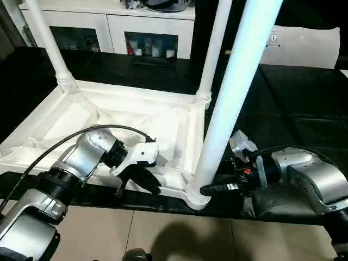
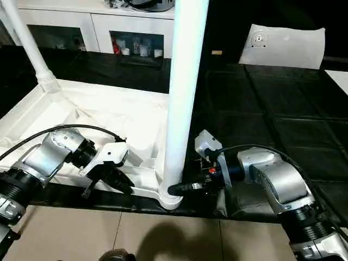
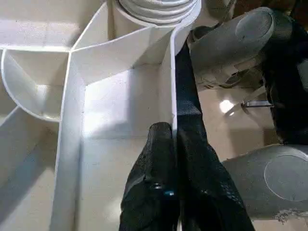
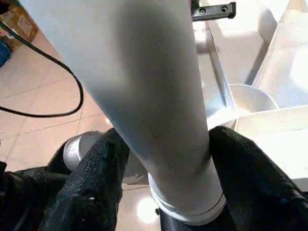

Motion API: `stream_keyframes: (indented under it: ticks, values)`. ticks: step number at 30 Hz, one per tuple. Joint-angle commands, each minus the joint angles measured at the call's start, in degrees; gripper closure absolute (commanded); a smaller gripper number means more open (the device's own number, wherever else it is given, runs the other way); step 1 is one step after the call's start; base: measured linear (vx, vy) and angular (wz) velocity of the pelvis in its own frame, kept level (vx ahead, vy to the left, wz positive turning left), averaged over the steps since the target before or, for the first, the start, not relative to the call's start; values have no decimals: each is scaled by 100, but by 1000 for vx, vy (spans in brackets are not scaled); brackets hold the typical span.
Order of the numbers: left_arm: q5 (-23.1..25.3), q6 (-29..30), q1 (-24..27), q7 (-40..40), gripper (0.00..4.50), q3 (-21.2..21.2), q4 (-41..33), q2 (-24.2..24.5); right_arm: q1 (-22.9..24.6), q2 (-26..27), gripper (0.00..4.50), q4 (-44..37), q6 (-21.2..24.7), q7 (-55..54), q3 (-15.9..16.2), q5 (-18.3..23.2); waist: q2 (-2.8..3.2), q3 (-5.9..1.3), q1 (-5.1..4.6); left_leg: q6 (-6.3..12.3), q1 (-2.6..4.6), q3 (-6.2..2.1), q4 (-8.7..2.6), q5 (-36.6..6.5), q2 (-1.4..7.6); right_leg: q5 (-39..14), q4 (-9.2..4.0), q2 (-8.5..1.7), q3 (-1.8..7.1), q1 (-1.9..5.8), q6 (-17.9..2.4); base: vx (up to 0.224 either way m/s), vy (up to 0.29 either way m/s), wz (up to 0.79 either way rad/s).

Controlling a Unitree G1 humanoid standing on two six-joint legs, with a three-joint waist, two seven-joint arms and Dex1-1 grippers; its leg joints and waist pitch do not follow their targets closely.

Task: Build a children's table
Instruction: Rotate leg to tighten

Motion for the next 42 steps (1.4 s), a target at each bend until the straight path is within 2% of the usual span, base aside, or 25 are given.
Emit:
stream_keyframes:
  ticks: [1, 3, 5, 9, 10, 12, 13, 14, 15, 16, 17, 20, 21, 22, 23, 24, 25, 26, 29, 31, 34, 36, 37, 40, 42]
  values:
    - [-82, -32, -22, -63, 450, 11, -150, -135, 64, 100, 201, -213, 47, -88, -21, 122, 10, -404, -41, 182, 119, -200, -391, -850, 515, -1567, -444, -696, 455, 261, -743, 0, 0, 0]
    - [-94, 153, 1, 138, 450, 62, -120, -199, 173, 248, 230, -281, 114, -300, -124, 224, 36, -403, -43, 140, 126, -202, -393, -902, 521, -1550, -455, -702, 461, 257, -765, 0, 0, 0]
    - [-94, 363, 3, 472, 450, 173, -58, -321, 305, 401, 230, -376, 205, -615, -229, 275, 11, -401, -54, 127, 122, -208, -402, -935, 513, -1575, -454, -703, 454, 271, -768, 0, 0, 0]
    - [-154, 775, 4, 1038, 450, 398, -47, -578, 472, 806, 245, -409, 172, -1428, -416, 116, -2, -365, -87, 17, 151, -216, -408, -1170, 484, -2271, -548, -729, 438, 253, -598, 0, 0, 0]
    - [-163, 929, -6, 1281, 450, 489, -43, -693, 499, 997, 246, -366, 192, -1818, -479, 1, -29, -353, -118, -13, 144, -216, -412, -1193, 478, -2420, -570, -727, 435, 242, -539, 0, 0, 0]
    - [-179, 1183, -38, 1646, 450, 623, -23, -873, 487, 1295, 249, -287, 285, -2369, -583, -135, -9, -355, -150, -57, 163, -236, -422, -1259, 473, -2581, -584, -722, 415, 242, -468, 0, 0, 0]
    - [-189, 1474, -96, 2112, 450, 790, 14, -1116, 440, 1689, 251, -203, 418, -2986, -728, -229, -19, -331, -241, -95, 177, -243, -437, -1380, 475, -2641, -609, -712, 412, 219, -475, 0, 0, 0]
    - [-190, 1496, -101, 2149, 450, 803, 17, -1136, 435, 1720, 252, -197, 430, -3034, -740, -234, -19, -331, -241, -95, 177, -243, -437, -1380, 475, -2641, -609, -712, 412, 219, -475, 0, 0, 0]
    - [-195, 1651, -134, 2401, 450, 894, 39, -1270, 403, 1938, 252, -154, 510, -3357, -822, -269, -28, -337, -298, -120, 172, -257, -432, -1418, 454, -2700, -615, -726, 400, 237, -479, 0, 0, 0]
    - [-187, 1726, -154, 2542, 450, 938, 50, -1339, 382, 2032, 252, -130, 539, -3512, -841, -310, -23, -349, -334, -97, 171, -258, -423, -1384, 444, -2664, -629, -735, 402, 248, -471, 0, 0, 0]
    - [-116, 1950, -270, 3208, 450, 1123, 169, -1638, 234, 2467, 252, 64, 622, -4217, -919, -514, -9, -348, -403, -90, 127, -253, -435, -1232, 460, -2391, -576, -710, 425, 249, -549, 0, 0, 0]
    - [-21, 2174, -423, 4207, 450, 1418, 283, -2079, -66, 3033, 252, 456, 598, -5133, -922, -833, -16, -374, -449, -33, 131, -230, -402, -1037, 412, -2080, -570, -707, 433, 250, -669, 0, 0, 0]
    - [-21, 2174, -423, 4207, 450, 1418, 283, -2079, -66, 3033, 252, 456, 598, -5133, -922, -833, -20, -378, -463, -12, 126, -223, -389, -1006, 409, -2025, -552, -710, 438, 257, -694, 0, 0, 0]
    - [-28, 2256, -443, 4450, 450, 1512, 254, -2197, -138, 3173, 252, 556, 504, -5308, -921, -883, -12, -399, -453, 93, 92, -213, -390, -754, 408, -1694, -516, -695, 449, 294, -713, 0, 0, 0]
    - [7, 2276, -451, 4581, 450, 1525, 210, -2259, -202, 3292, 198, 648, 350, -5454, -906, -943, -26, -405, -454, 136, 81, -211, -391, -665, 409, -1552, -506, -687, 451, 302, -719, 0, 0, 0]
    - [7, 2276, -451, 4581, 450, 1525, 210, -2259, -202, 3292, 185, 648, 350, -5454, -906, -943, -22, -408, -454, 154, 78, -208, -391, -619, 413, -1433, -482, -685, 452, 300, -746, 0, 0, 0]
    - [28, 2298, -447, 4639, 450, 1534, 172, -2298, -224, 3399, 185, 677, 283, -5533, -935, -967, -18, -433, -444, 237, 64, -210, -384, -434, 421, -1061, -426, -680, 458, 317, -808, 0, 0, 0]
    - [48, 2269, -425, 4568, 450, 1495, 116, -2276, -210, 3448, 185, 637, 236, -5532, -947, -973, -12, -439, -443, 274, 55, -209, -379, -371, 422, -934, -411, -679, 459, 316, -832, 0, 0, 0]
    - [76, 2154, -363, 4311, 450, 1418, 12, -2173, -140, 3402, 138, 473, 209, -5429, -946, -1002, 2, -427, -452, 345, 58, -214, -387, -351, 442, -801, -400, -673, 449, 306, -876, 0, 0, 0]
    - [81, 2080, -323, 4133, 450, 1347, -25, -2064, -89, 3289, 127, 391, 149, -5326, -951, -1023, -12, -414, -452, 333, 69, -205, -389, -471, 441, -923, -423, -690, 457, 308, -875, 0, 0, 0]
    - [95, 1927, -255, 3856, 450, 1240, -59, -1875, -16, 3033, 100, 301, 27, -5069, -960, -991, -9, -415, -440, 314, 66, -209, -394, -527, 442, -1052, -430, -690, 458, 325, -782, 0, 0, 0]
    - [120, 1619, -160, 3383, 450, 1074, -95, -1591, 92, 2573, 79, 170, -136, -4523, -935, -889, 3, -402, -449, 329, 63, -205, -392, -556, 436, -1074, -447, -681, 458, 317, -768, 0, 0, 0]
    - [120, 1619, -160, 3383, 450, 1074, -95, -1591, 92, 2573, 67, 170, -136, -4523, -935, -889, -5, -403, -451, 346, 62, -198, -392, -593, 439, -1084, -447, -677, 465, 326, -724, 0, 0, 0]
    - [66, 1123, -22, 2409, 450, 821, -194, -1138, 246, 1630, 41, 18, -408, -3297, -710, -880, -4, -396, -449, 370, 57, -195, -388, -638, 438, -1160, -447, -671, 459, 315, -729, 0, 0, 0]
    - [36, 1030, 1, 2121, 450, 748, -208, -1020, 267, 1369, 29, -10, -424, -2932, -665, -852, -12, -380, -420, 408, 61, -196, -380, -731, 437, -1365, -476, -681, 456, 323, -678, 0, 0, 0]
